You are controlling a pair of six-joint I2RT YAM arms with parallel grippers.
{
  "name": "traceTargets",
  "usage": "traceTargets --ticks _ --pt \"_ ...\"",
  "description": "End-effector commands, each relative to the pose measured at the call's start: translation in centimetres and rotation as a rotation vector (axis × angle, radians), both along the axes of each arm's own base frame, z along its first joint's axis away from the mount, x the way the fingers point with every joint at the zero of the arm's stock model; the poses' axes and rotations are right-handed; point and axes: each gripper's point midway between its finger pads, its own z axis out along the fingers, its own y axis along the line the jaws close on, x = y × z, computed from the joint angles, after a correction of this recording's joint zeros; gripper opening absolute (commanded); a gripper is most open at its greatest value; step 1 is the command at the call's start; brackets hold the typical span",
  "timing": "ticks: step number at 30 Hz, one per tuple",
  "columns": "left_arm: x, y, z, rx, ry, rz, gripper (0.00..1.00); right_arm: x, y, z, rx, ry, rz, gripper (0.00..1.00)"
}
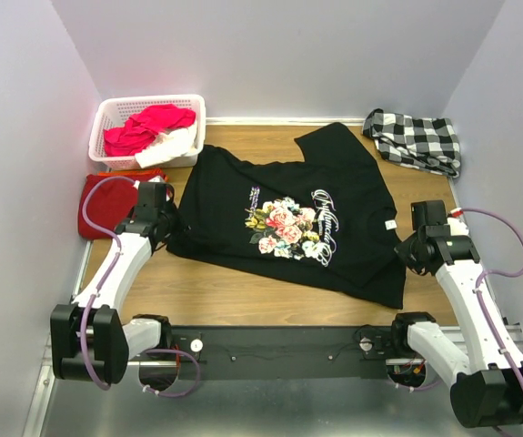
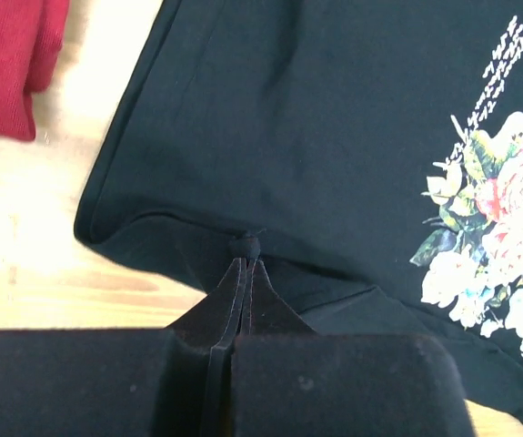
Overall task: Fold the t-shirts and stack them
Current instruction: Flatten out the tshirt
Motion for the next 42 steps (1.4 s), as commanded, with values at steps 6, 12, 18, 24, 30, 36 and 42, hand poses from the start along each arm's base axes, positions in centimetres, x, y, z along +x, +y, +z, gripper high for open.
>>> traceTargets --ticks 6,12,18,24,30,36,42 --pt "-0.2 0.7 4.4 0.002 -0.087 0.066 0.0 0.3 -1.1 1.3 -0.048 -0.005 -0.031 0.01" --pt "0.9 1.5 5.9 0.037 -0.116 0.093 0.0 3.1 -2.1 4.7 -0.107 -0.06 -0.058 0.01" --pt "4.2 1.6 9.7 0.053 -0.223 0.093 0.0 7.2 -4.2 10.0 -0.239 -0.172 -0.064 0.01" --pt "9.3 1.4 15.9 0.084 -0.372 0.058 0.0 11.3 -6.5 18.6 -0.417 -0.316 -0.063 0.01" --pt "14.1 0.5 22.2 0.107 -0.512 -0.022 0.0 15.1 -8.8 29.5 -0.613 -0.486 -0.091 0.01" --pt "18.2 -0.4 27.3 0.13 -0.623 -0.084 0.0 18.8 -9.4 37.4 -0.69 -0.639 -0.082 0.01" --pt "20.6 -0.8 33.4 0.162 -0.743 -0.117 0.0 19.8 -8.8 41.9 -0.695 -0.756 -0.056 0.01"
